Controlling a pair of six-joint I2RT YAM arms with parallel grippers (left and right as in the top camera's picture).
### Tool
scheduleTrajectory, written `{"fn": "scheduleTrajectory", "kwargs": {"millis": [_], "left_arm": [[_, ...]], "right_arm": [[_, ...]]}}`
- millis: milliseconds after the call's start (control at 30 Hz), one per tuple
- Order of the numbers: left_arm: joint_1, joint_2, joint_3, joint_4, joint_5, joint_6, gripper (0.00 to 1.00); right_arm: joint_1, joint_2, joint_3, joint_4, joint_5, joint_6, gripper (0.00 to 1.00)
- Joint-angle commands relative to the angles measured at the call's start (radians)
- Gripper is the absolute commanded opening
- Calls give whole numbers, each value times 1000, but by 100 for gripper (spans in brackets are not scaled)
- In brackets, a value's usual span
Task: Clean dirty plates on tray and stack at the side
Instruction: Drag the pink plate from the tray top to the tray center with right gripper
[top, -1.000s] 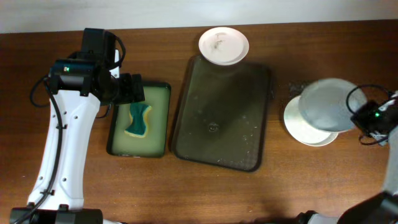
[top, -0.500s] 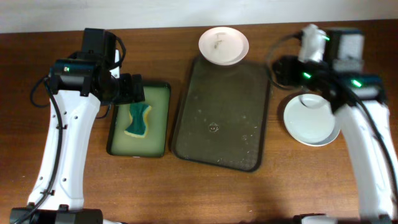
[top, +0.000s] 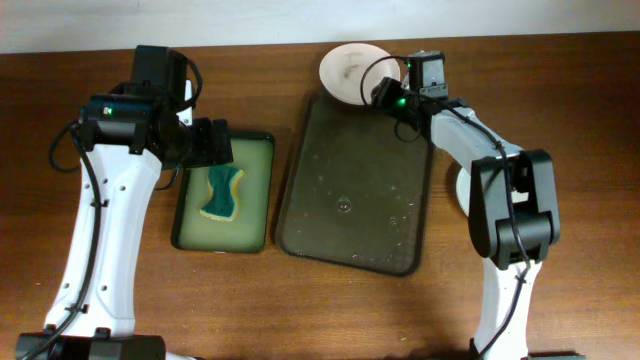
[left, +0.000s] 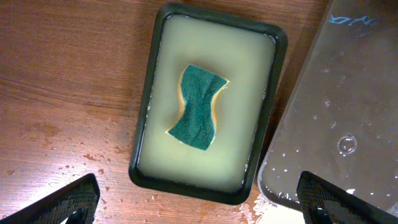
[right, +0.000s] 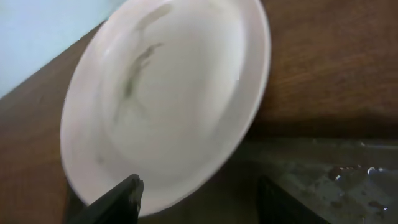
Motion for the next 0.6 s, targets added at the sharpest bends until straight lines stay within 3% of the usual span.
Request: {"fn": "scheduleTrajectory", "kwargs": {"millis": [0,33,67,100,233,300,333,433,467,567], "left_arm": [[2,0,2,2,7,-2,100],[2,0,2,2,7,-2,100],[2,0,2,2,7,-2,100],[2,0,2,2,7,-2,100],[2,0,2,2,7,-2,100],[2,0,2,2,7,-2,100],[2,0,2,2,7,-2,100],[2,0,2,2,7,-2,100],[2,0,2,2,7,-2,100],[2,0,2,2,7,-2,100]], "right_arm": [[3,60,9,6,29,58,53],[3,58,10,6,27,55,25],[1,23,11,-18,25,43,12],[2,-7,11,-40,25,7,6],[3,-145,11,-245,26,-79,4],[8,-227,11,-352,-6,-189,4],[12,-295,11,-472,-18,-261,4],[18,-363,6,-909,-17,-296,4],[30,-360,-12,-979,-16,-332,4],[103,-359,-180,-966,-14,-298,4]]}}
